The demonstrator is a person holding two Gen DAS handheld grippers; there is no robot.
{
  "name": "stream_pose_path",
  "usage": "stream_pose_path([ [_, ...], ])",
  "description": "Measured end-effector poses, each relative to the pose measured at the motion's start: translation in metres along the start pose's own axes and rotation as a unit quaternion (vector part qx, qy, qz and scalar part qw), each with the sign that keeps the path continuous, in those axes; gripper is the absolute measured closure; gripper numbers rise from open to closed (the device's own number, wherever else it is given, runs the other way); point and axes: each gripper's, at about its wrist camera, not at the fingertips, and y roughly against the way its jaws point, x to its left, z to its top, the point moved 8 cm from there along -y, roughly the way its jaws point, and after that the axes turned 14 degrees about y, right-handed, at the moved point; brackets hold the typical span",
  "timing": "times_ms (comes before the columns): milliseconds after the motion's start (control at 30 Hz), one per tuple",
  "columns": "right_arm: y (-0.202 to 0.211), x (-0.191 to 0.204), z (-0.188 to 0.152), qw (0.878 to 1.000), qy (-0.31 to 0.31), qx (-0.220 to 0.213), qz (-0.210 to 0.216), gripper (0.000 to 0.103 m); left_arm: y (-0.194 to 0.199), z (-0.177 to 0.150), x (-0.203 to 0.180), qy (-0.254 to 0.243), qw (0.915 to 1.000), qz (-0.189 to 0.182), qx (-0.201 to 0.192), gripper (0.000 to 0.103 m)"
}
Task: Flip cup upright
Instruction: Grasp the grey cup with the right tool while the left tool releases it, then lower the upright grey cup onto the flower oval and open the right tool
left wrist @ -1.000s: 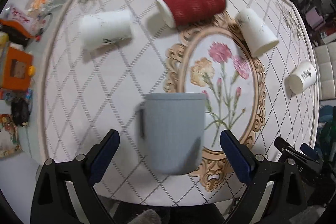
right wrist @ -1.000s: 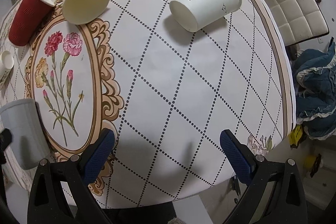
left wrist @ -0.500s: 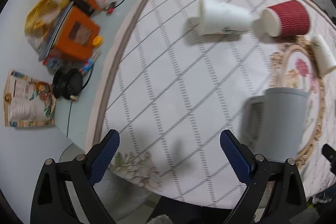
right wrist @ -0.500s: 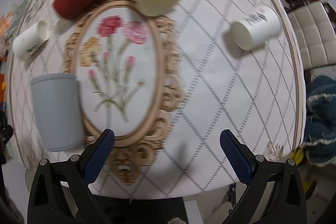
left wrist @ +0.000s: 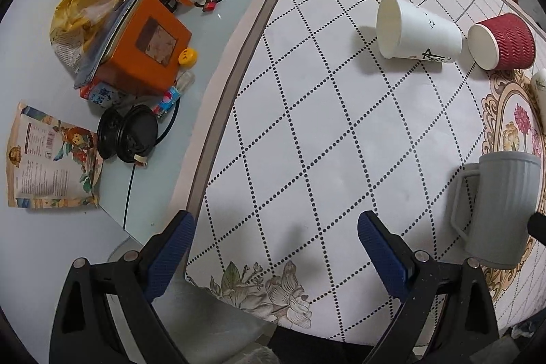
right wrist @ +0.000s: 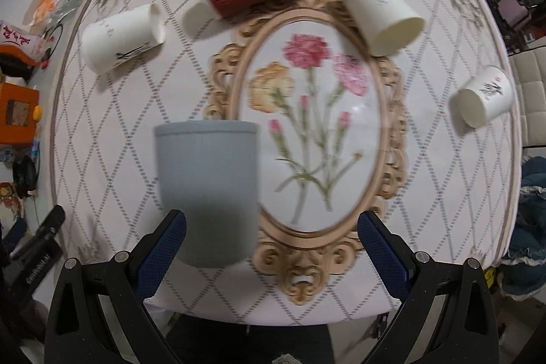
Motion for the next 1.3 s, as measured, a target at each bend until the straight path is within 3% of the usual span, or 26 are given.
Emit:
stream_pose_path([
  [333, -0.033, 0.023, 0.021, 0.998, -0.019, 0.042, 0.054, 0.011, -0.009, -0.001, -0.01, -0.016, 0.9996, -0.018, 0.014, 0.005],
  [433, -0.043, 0.027, 0.025, 0.996, -0.023, 0.053, 0.073, 0.019, -0.009, -0.001, -0.013, -0.023, 0.9994, -0.022, 0.014, 0.005],
  [833, -0.05, 0.03, 0.028, 0.996, -0.031, 0.03, 0.082, 0.022, -0.013, -0.01, -0.017, -0.04, 0.9977, -0.04, 0.036, 0.005],
  [1100, -0.011, 0.024, 0.015, 0.994, -0.039, -0.055, 0.085, 0.022, -0.023, -0.014, -0.019, -0.04, 0.9961, -0.046, 0.065, 0.005],
  [1300, 0.018, 0.005, 0.029, 0.985, -0.052, -0.16, 0.036, 0.022, -0.032, -0.007, -0.041, -0.04, 0.9931, -0.07, 0.085, 0.005],
])
